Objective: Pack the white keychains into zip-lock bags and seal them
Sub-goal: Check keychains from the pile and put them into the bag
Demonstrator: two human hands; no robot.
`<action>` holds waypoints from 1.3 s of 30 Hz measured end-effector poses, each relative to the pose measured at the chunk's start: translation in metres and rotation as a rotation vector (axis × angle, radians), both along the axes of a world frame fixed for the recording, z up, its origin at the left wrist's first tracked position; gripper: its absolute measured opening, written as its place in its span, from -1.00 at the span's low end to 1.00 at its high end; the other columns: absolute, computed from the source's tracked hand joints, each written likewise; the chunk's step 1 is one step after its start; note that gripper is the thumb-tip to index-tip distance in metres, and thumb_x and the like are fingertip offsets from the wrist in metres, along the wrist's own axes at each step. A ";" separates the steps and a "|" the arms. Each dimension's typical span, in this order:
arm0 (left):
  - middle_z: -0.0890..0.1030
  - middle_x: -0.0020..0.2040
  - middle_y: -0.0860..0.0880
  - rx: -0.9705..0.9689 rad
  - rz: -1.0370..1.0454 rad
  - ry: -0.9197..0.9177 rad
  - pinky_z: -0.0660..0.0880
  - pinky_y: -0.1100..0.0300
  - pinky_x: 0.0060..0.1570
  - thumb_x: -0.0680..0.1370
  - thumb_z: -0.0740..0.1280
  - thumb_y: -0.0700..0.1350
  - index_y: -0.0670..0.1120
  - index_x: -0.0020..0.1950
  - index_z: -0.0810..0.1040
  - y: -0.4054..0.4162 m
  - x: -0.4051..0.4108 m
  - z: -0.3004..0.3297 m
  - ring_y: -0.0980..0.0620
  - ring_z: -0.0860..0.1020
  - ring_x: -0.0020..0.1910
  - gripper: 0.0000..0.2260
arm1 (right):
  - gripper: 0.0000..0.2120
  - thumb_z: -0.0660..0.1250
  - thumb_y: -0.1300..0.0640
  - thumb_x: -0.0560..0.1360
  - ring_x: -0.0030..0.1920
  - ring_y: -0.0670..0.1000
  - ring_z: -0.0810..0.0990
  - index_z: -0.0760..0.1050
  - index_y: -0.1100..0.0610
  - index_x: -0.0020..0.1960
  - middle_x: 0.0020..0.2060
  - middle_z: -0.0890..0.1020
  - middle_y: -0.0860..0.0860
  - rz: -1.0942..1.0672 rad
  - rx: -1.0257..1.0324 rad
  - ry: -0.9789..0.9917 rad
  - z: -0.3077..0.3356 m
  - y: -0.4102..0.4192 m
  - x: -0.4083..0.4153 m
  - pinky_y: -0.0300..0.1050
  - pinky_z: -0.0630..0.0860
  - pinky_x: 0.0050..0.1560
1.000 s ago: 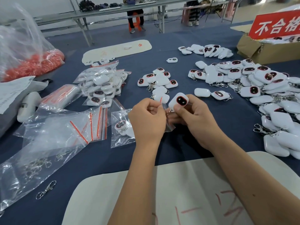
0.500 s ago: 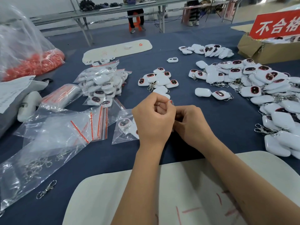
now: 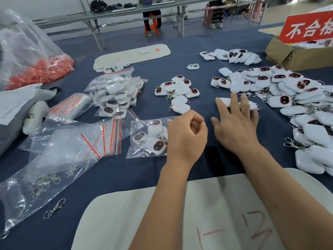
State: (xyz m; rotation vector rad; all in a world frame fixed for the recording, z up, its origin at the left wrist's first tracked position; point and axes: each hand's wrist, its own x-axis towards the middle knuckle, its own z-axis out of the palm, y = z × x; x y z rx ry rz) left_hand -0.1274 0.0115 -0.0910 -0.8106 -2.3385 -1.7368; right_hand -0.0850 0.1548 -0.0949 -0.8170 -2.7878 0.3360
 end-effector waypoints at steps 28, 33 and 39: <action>0.68 -0.14 -0.25 0.126 -0.075 -0.361 0.68 0.00 -0.16 0.58 0.47 -0.16 -0.20 -0.05 0.68 -0.011 -0.017 0.005 -0.05 0.64 -0.21 -0.89 | -0.72 0.23 0.23 0.73 -0.36 0.14 0.50 0.70 0.03 0.21 -0.19 0.71 0.18 0.433 -1.102 0.584 0.005 -0.016 0.007 -0.18 0.45 -0.41; 0.72 -0.11 -0.24 0.150 -0.087 -0.449 0.66 -0.07 -0.05 0.60 0.44 -0.17 -0.18 -0.01 0.68 -0.013 -0.018 0.005 -0.25 0.70 -0.08 -0.92 | -0.82 0.30 0.22 0.70 -0.38 0.14 0.56 0.69 0.12 0.14 -0.20 0.71 0.17 0.431 -1.038 0.592 0.006 -0.017 0.009 -0.16 0.50 -0.41; 0.71 -0.04 -0.26 0.213 -0.123 -0.535 0.66 0.09 -0.14 0.63 0.41 -0.18 -0.21 0.07 0.67 -0.014 -0.018 0.005 -0.11 0.69 -0.12 -0.89 | -0.84 0.33 0.19 0.68 -0.38 0.09 0.58 0.71 0.11 0.09 -0.22 0.72 0.15 0.413 -1.009 0.594 0.007 -0.017 0.010 -0.18 0.52 -0.39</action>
